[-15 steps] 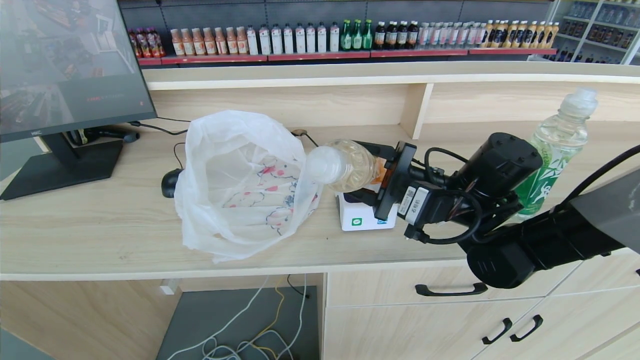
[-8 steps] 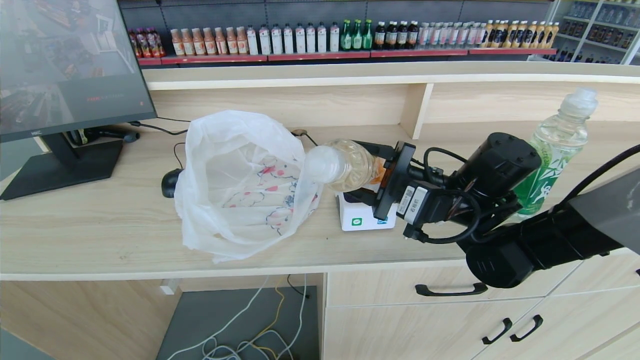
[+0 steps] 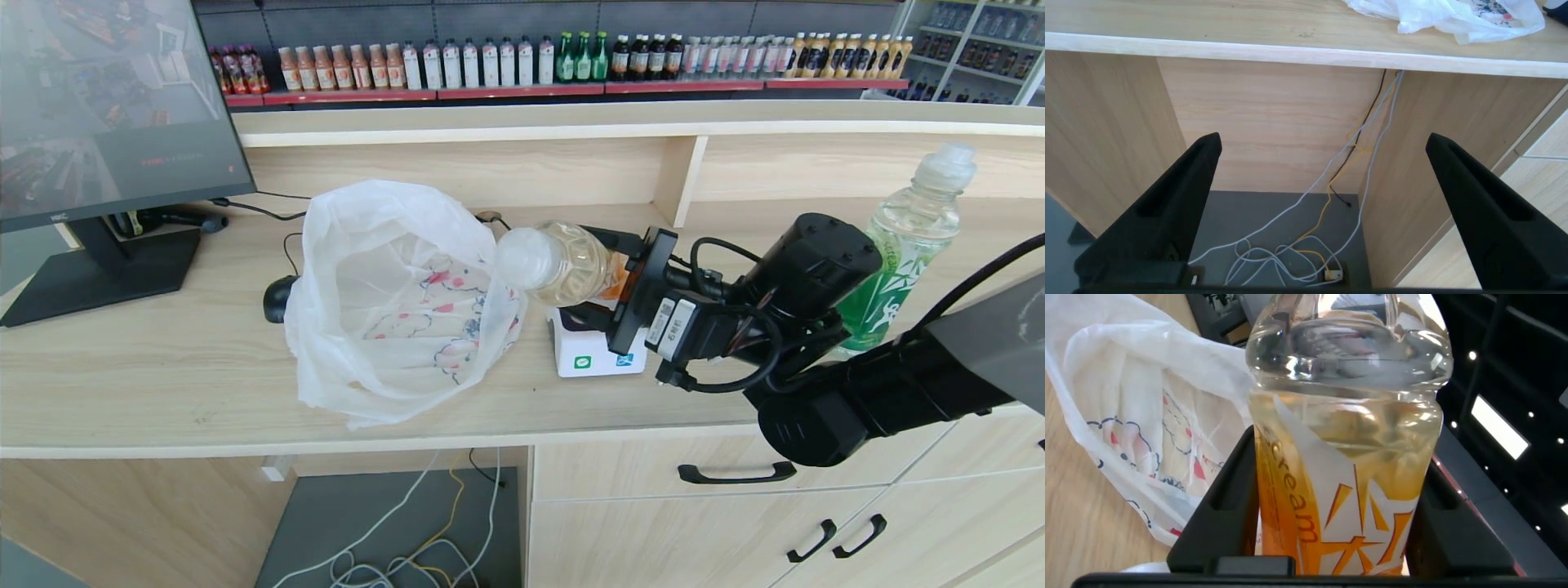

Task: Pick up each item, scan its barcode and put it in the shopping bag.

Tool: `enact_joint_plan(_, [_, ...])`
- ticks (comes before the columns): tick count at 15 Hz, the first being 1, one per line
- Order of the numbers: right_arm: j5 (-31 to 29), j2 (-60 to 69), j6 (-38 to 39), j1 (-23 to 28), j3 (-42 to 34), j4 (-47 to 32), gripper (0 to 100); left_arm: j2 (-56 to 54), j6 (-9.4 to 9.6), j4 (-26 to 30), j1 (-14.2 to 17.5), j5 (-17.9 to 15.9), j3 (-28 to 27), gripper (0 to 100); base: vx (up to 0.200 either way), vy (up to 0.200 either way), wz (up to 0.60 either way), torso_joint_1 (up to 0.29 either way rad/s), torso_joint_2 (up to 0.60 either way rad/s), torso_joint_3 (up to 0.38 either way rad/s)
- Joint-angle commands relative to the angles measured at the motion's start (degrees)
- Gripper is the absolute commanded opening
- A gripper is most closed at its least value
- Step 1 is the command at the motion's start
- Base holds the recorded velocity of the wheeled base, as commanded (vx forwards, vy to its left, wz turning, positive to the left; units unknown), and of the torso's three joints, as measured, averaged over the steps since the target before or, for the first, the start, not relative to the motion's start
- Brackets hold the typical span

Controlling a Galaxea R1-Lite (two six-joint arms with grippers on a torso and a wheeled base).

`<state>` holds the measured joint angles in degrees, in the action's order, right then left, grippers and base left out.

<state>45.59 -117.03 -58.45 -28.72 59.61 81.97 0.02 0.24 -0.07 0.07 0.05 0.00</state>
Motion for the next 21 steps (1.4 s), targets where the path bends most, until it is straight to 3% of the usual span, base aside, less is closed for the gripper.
enact_joint_plan(1, [-0.3, 0.8, 0.1, -1.1, -0.1, 0.1, 0, 0.0, 0.02, 0.0, 0.0, 0.0, 0.0, 100, 0.0, 0.0, 0.0, 0.0, 0.0, 0.0])
enact_joint_plan(8, [-6.0, 3.3, 3.4, -1.8, 0.0, 0.5, 0, 0.0, 0.02, 0.0, 0.0, 0.0, 0.0, 100, 0.0, 0.0, 0.0, 0.0, 0.0, 0.0])
enact_joint_plan(18, [-26.5, 8.0, 22.0, -4.4, 4.5, 3.1, 0, 0.0, 0.02, 0.0, 0.0, 0.0, 0.0, 100, 0.0, 0.0, 0.0, 0.0, 0.0, 0.0])
enact_joint_plan(21, [-27.7, 8.5, 26.1, -5.3, 4.2, 3.1, 0, 0.0, 0.02, 0.0, 0.0, 0.0, 0.0, 100, 0.0, 0.0, 0.0, 0.0, 0.0, 0.0])
